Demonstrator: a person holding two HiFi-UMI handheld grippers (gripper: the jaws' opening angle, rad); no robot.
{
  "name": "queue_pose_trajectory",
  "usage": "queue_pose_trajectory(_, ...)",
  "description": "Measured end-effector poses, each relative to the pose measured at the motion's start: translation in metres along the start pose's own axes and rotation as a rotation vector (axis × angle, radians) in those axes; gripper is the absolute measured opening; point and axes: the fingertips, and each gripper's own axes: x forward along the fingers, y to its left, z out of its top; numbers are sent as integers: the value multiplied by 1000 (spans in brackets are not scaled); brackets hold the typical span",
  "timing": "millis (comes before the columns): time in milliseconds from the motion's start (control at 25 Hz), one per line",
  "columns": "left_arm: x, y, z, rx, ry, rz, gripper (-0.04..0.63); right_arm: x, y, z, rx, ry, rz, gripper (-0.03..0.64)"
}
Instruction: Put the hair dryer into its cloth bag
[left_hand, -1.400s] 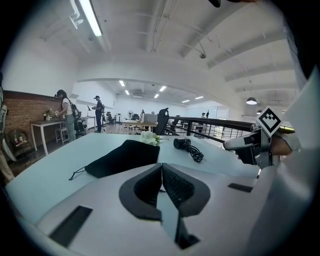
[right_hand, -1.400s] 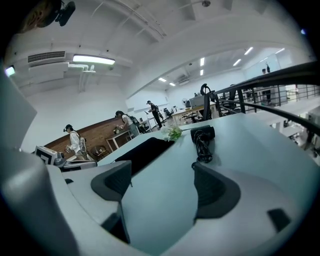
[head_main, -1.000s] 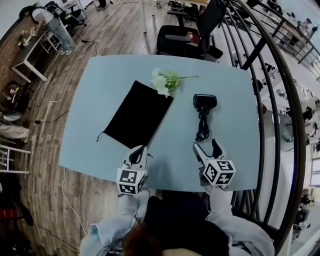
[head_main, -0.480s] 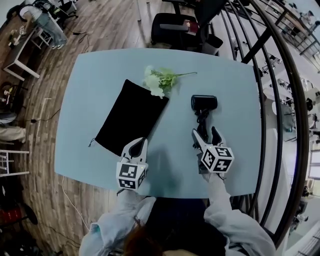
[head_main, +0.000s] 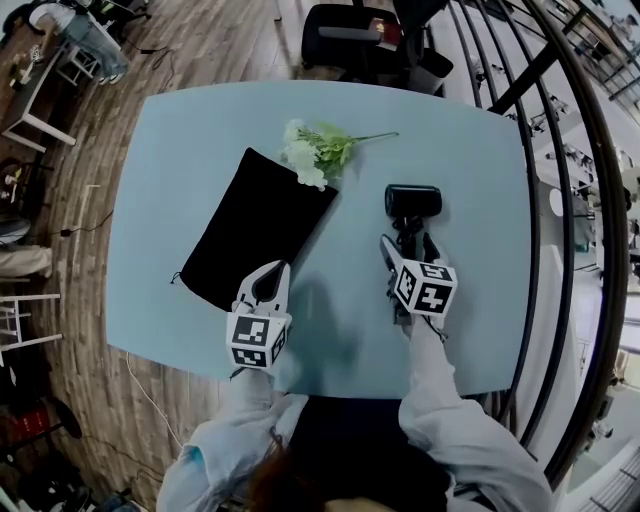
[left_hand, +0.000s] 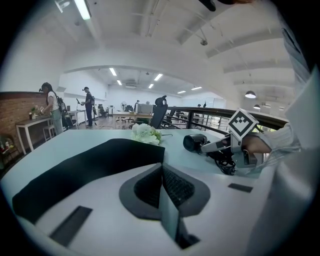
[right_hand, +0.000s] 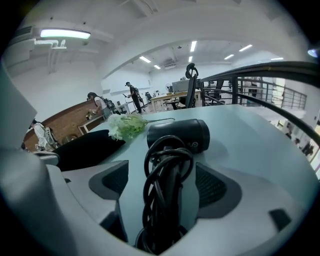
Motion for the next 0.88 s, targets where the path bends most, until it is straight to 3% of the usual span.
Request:
queue_pose_trajectory(280,2,4,-9,-15,20,17,17,20,-8,-16,-84,219,-149,448)
queue_pose_trajectory(360,2,10,-15,-19,28,36,17,19,-8,-17,-75,216,-159,423)
queue_pose_trajectory(440,-2,16,-12,-1,10,68,17,21,-10,-24,-58,198,-149,307)
queue_pose_trajectory(640,-17,3,58,147,-129,50,17,17,-8,-21,-61,172,-141,260)
queue_pose_trajectory(760,-19,27,73,169,-128,131,18,11,-9,-20,-82,148,-149,206)
queue_pose_trajectory(880,-31,54,69,185,-100,176,18,11,-11,-20,-74,130,-132,201)
